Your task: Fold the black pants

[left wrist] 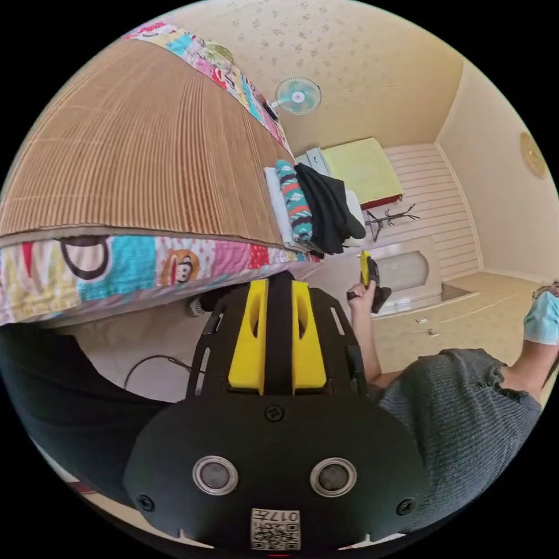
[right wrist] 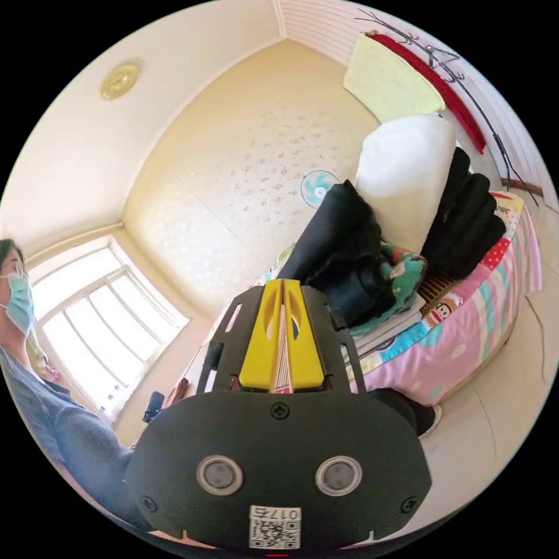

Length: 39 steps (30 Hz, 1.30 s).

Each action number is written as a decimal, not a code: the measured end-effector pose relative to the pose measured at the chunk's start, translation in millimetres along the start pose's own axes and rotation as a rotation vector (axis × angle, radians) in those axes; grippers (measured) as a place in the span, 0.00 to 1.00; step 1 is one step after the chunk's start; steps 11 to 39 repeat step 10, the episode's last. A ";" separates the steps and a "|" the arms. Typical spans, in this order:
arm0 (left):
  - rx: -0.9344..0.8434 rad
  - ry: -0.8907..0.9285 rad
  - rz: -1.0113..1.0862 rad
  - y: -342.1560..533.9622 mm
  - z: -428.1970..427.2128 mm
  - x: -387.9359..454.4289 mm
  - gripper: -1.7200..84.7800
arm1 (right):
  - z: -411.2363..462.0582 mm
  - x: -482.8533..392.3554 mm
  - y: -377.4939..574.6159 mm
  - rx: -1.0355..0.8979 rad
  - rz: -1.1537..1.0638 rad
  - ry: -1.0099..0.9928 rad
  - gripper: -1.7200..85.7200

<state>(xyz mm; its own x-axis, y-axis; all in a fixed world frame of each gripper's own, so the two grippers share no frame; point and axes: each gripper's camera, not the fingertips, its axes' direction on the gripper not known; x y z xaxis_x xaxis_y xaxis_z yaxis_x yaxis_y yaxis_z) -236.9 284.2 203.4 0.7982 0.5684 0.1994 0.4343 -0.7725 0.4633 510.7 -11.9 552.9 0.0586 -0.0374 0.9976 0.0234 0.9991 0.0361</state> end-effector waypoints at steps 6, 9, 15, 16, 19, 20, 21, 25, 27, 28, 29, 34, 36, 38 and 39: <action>0.322 -0.626 -0.115 19.4 -108.1 -33.9 0.02 | 104.0 -101.0 23.8 -0.365 -0.367 0.100 0.02; 0.488 -0.819 -0.270 33.6 -194.6 -72.7 0.03 | 156.1 -153.1 49.1 -0.465 -0.576 0.423 0.02; 0.539 -0.868 -0.347 38.3 -231.5 -89.4 0.06 | 164.4 -162.2 54.8 -0.465 -0.616 0.480 0.02; 0.539 -0.868 -0.347 38.3 -231.5 -89.4 0.06 | 164.4 -162.2 54.8 -0.465 -0.616 0.480 0.02; 0.539 -0.868 -0.347 38.3 -231.5 -89.4 0.06 | 164.4 -162.2 54.8 -0.465 -0.616 0.480 0.02; 0.539 -0.868 -0.347 38.3 -231.5 -89.4 0.06 | 164.4 -162.2 54.8 -0.465 -0.616 0.480 0.02; 0.539 -0.868 -0.347 38.3 -231.5 -89.4 0.06 | 164.4 -162.2 54.8 -0.465 -0.616 0.480 0.02; 0.539 -0.868 -0.347 38.3 -231.5 -89.4 0.06 | 164.4 -162.2 54.8 -0.465 -0.616 0.480 0.02; 0.539 -0.868 -0.347 38.3 -231.5 -89.4 0.06 | 164.4 -162.2 54.8 -0.465 -0.616 0.480 0.02; 0.539 -0.868 -0.347 38.3 -231.5 -89.4 0.06 | 164.4 -162.2 54.8 -0.465 -0.616 0.480 0.02; 0.539 -0.868 -0.347 38.3 -231.5 -89.4 0.06 | 164.4 -162.2 54.8 -0.465 -0.616 0.480 0.02; 0.539 -0.868 -0.347 38.3 -231.5 -89.4 0.06 | 164.4 -162.2 54.8 -0.465 -0.616 0.480 0.02; 0.539 -0.868 -0.347 38.3 -231.5 -89.4 0.06 | 164.4 -162.2 54.8 -0.465 -0.616 0.480 0.02; 0.539 -0.868 -0.347 38.3 -231.5 -89.4 0.06 | 164.4 -162.2 54.8 -0.465 -0.616 0.480 0.02; 0.539 -0.868 -0.347 38.3 -231.5 -89.4 0.06 | 164.4 -162.2 54.8 -0.465 -0.616 0.480 0.02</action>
